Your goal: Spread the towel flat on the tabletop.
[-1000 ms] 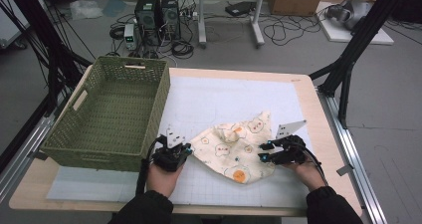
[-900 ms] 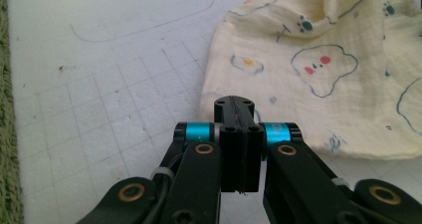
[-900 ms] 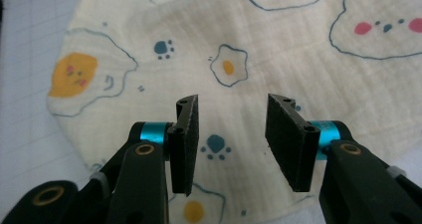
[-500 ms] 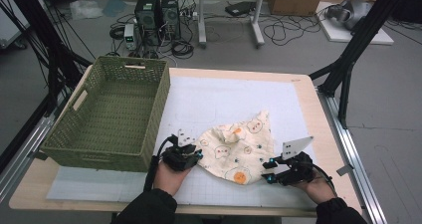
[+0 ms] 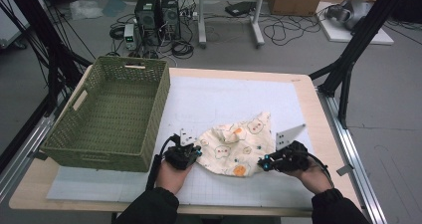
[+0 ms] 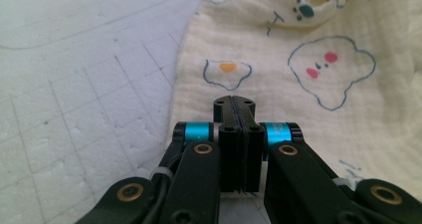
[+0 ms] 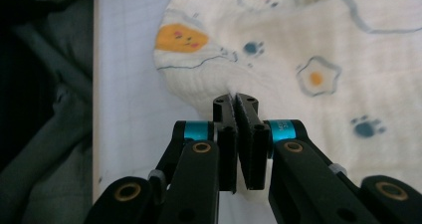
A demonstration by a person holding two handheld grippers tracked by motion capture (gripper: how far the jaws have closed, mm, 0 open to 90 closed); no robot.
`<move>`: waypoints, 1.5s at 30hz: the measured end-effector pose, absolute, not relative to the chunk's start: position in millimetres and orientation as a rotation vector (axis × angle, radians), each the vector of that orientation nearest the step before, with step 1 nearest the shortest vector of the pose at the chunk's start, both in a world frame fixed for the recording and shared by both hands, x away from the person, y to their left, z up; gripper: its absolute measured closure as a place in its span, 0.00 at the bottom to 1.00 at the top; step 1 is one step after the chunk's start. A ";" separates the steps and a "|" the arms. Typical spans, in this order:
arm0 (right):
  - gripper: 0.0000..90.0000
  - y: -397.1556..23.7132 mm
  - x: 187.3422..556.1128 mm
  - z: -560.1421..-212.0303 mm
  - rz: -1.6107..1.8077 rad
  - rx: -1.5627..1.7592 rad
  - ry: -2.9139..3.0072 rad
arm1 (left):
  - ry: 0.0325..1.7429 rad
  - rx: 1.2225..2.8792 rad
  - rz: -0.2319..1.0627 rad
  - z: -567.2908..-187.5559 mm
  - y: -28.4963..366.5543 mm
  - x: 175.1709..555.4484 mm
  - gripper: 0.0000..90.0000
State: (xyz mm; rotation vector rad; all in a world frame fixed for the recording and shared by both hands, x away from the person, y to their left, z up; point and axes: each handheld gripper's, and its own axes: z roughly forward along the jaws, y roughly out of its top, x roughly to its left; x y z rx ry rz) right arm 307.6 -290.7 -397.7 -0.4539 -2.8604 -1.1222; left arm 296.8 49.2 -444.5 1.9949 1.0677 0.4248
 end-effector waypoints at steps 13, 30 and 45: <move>0.86 -271.1 344.7 -421.0 -1.045 -0.675 -2.915 | 1.049 1.995 0.398 -446.0 50.6 297.2 0.93; 0.85 -276.2 310.4 -434.5 -1.098 -0.570 -2.871 | 1.029 2.018 0.419 -449.8 47.4 295.7 0.97; 0.99 -310.2 288.1 -400.8 -1.083 -0.419 -2.791 | 0.993 1.997 0.344 -428.6 61.0 240.4 0.99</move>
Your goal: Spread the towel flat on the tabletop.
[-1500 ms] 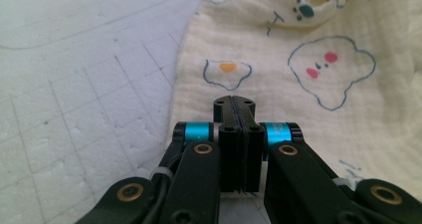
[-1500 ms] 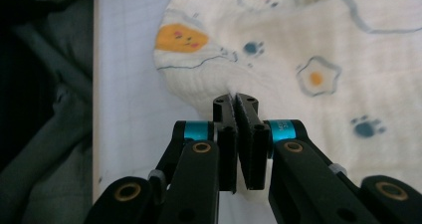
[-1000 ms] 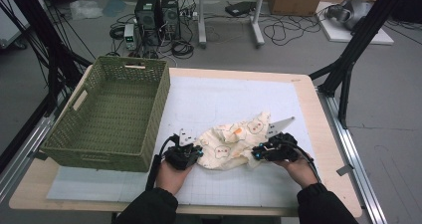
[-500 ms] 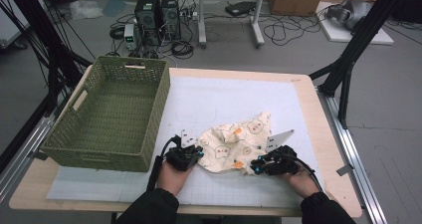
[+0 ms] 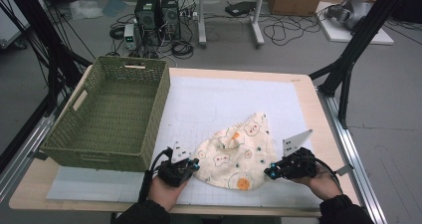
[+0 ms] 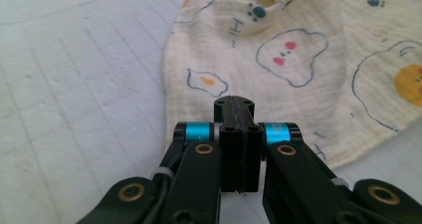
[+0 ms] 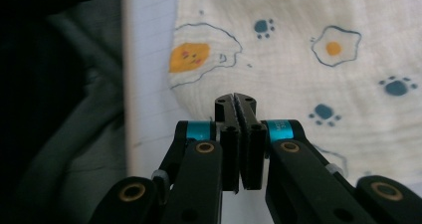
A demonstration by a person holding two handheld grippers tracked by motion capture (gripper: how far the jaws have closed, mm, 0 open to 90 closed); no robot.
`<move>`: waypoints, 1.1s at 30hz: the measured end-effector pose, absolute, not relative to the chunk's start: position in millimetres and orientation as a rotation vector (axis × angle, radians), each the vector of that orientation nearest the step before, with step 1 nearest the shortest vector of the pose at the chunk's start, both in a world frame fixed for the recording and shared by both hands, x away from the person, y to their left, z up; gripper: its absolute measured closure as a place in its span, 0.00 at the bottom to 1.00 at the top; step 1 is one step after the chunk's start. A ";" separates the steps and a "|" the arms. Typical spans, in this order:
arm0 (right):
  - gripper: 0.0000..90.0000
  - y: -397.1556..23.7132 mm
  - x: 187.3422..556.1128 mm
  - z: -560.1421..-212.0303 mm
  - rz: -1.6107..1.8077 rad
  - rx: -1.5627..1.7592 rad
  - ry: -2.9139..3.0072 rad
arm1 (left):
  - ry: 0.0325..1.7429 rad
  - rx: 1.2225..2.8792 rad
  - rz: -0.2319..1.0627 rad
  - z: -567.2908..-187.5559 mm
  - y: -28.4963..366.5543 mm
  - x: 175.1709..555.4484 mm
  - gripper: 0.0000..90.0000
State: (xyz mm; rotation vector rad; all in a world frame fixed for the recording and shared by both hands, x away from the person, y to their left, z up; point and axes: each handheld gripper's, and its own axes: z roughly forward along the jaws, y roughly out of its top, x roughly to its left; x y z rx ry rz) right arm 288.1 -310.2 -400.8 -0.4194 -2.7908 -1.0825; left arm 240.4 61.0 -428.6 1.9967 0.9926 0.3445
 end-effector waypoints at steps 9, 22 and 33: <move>0.77 -325.9 293.4 -387.3 -1.151 -0.507 -2.808 | 0.874 1.995 0.360 -418.8 40.3 265.9 0.86; 0.66 -330.3 355.3 -421.4 -1.168 -0.839 -2.886 | 0.875 2.017 0.383 -422.7 -22.7 356.7 0.87; 0.90 -335.3 369.7 -437.0 -1.168 -0.947 -2.908 | 0.942 2.131 0.411 -443.5 -46.3 382.1 0.96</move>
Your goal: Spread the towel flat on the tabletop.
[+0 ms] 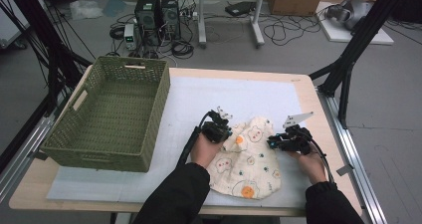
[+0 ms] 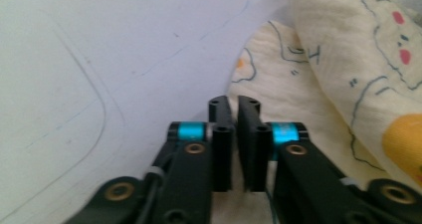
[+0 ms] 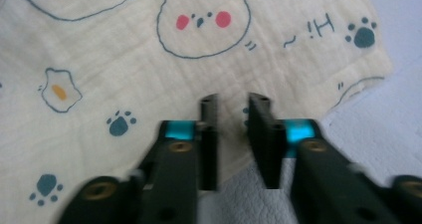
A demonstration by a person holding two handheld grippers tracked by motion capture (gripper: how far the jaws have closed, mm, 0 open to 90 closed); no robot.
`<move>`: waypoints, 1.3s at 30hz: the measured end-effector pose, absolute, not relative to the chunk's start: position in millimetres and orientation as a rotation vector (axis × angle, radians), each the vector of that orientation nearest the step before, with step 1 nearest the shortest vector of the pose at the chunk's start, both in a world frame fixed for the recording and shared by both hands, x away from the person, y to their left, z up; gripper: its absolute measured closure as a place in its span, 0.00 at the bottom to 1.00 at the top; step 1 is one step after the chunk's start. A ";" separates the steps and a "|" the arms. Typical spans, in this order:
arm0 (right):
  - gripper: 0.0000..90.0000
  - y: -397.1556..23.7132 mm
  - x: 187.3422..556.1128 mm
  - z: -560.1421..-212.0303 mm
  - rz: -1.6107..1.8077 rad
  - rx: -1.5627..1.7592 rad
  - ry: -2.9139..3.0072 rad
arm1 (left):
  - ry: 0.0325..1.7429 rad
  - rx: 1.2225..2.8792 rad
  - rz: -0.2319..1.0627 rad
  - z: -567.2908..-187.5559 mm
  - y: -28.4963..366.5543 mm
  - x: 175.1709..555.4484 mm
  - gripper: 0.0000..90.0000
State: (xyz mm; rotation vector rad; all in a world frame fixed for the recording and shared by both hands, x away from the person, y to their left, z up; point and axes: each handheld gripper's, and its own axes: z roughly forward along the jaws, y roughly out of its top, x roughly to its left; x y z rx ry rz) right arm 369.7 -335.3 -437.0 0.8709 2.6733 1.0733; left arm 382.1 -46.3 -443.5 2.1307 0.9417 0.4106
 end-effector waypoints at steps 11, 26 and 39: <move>0.99 -330.5 365.2 -428.1 1.088 0.793 2.679 | 1.169 1.974 0.683 -419.4 10.2 371.9 0.98; 0.73 -318.9 412.8 -428.5 0.961 0.939 2.663 | 1.202 1.983 0.445 -444.7 11.7 396.3 0.95; 0.87 -309.3 415.3 -375.1 0.993 0.806 2.452 | 1.286 1.676 0.707 -413.0 40.2 392.6 0.82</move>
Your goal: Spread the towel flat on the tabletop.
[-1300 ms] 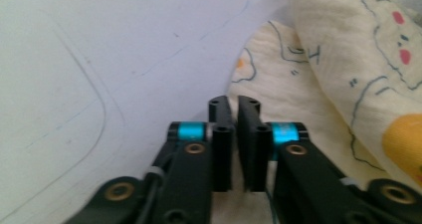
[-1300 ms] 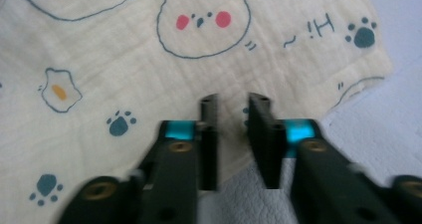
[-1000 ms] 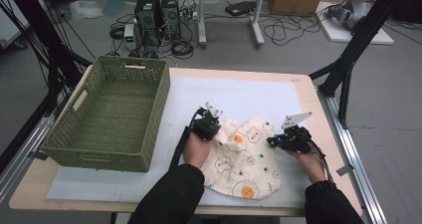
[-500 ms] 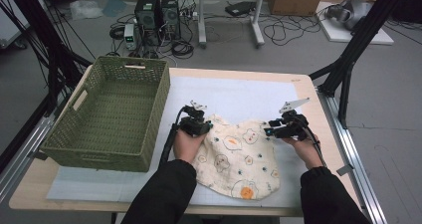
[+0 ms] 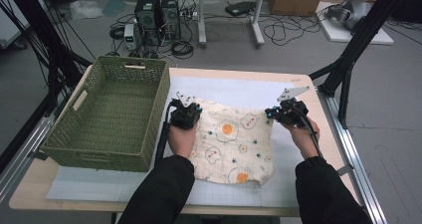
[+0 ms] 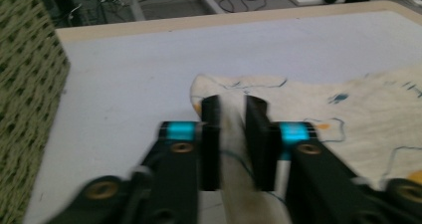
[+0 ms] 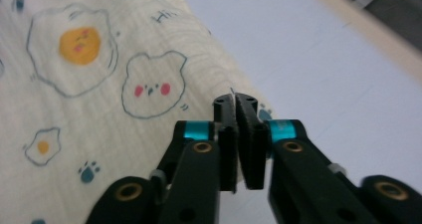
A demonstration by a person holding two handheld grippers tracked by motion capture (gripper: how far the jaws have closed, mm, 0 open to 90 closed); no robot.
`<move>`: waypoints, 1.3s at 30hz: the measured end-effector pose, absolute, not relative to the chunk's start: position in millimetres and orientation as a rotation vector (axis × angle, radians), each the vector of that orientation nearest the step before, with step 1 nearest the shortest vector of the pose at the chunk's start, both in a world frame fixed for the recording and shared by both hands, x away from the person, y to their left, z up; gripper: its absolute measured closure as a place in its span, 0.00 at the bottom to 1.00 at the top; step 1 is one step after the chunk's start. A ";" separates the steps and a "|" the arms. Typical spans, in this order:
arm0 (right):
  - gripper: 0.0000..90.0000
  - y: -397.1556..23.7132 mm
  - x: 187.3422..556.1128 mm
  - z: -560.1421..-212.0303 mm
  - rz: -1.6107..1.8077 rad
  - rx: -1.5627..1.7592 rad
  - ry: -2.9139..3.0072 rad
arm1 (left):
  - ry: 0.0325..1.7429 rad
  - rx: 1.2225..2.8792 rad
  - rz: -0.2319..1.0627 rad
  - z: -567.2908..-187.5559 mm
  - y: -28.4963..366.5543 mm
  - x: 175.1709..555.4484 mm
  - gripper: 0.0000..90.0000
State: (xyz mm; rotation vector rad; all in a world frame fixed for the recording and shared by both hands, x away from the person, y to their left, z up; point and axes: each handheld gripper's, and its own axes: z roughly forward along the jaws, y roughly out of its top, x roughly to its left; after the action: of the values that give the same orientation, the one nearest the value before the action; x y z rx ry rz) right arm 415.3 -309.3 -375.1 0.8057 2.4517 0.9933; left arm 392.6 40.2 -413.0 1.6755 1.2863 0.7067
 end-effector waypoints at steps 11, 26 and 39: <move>0.65 -309.2 386.7 -390.7 1.043 0.735 2.598 | 1.194 1.774 0.620 -415.0 45.4 371.4 0.75; 0.92 -321.3 283.5 -406.5 1.256 0.493 2.771 | 1.076 1.898 0.562 -434.0 56.1 307.2 0.74; 0.86 -295.9 285.2 -437.9 1.164 0.523 2.904 | 1.006 2.005 0.487 -441.1 64.9 274.6 0.71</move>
State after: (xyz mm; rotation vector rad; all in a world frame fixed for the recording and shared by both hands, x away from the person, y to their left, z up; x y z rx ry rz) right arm 285.2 -295.9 -437.9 0.5231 2.9043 1.1644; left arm 274.6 64.9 -441.1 2.0053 1.0061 0.4866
